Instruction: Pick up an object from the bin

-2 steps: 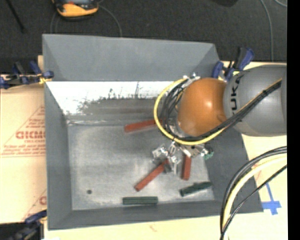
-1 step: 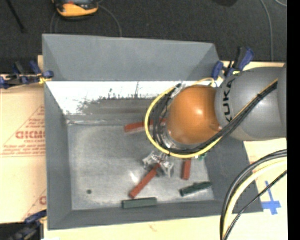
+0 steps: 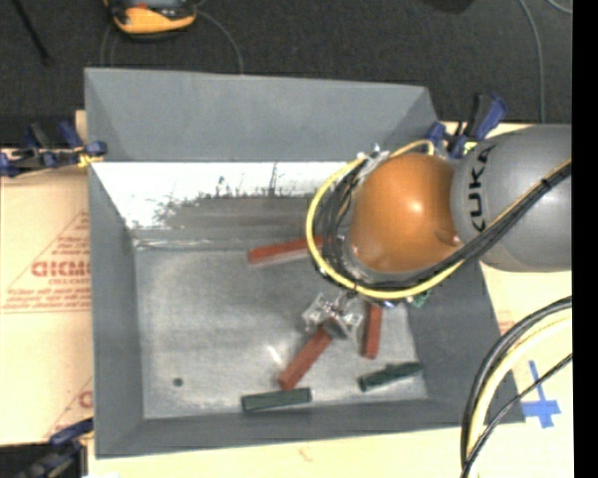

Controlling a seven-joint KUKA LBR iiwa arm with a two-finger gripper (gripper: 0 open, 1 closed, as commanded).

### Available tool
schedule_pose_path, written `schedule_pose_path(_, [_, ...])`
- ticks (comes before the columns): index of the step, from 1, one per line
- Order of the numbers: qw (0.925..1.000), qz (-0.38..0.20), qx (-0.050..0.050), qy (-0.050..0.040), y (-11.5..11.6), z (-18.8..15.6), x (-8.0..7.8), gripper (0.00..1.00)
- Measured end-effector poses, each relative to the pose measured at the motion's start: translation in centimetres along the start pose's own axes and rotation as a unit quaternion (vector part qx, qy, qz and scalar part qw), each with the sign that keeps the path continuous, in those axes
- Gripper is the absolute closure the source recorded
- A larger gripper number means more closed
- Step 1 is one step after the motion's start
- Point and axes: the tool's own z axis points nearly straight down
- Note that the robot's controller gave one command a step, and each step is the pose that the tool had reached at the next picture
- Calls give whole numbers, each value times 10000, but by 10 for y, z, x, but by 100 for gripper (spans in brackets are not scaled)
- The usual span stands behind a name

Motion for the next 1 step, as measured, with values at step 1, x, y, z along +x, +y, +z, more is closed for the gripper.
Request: schedule_pose_path(1, [9896,-1441,19,-3,-9,6,-34,100])
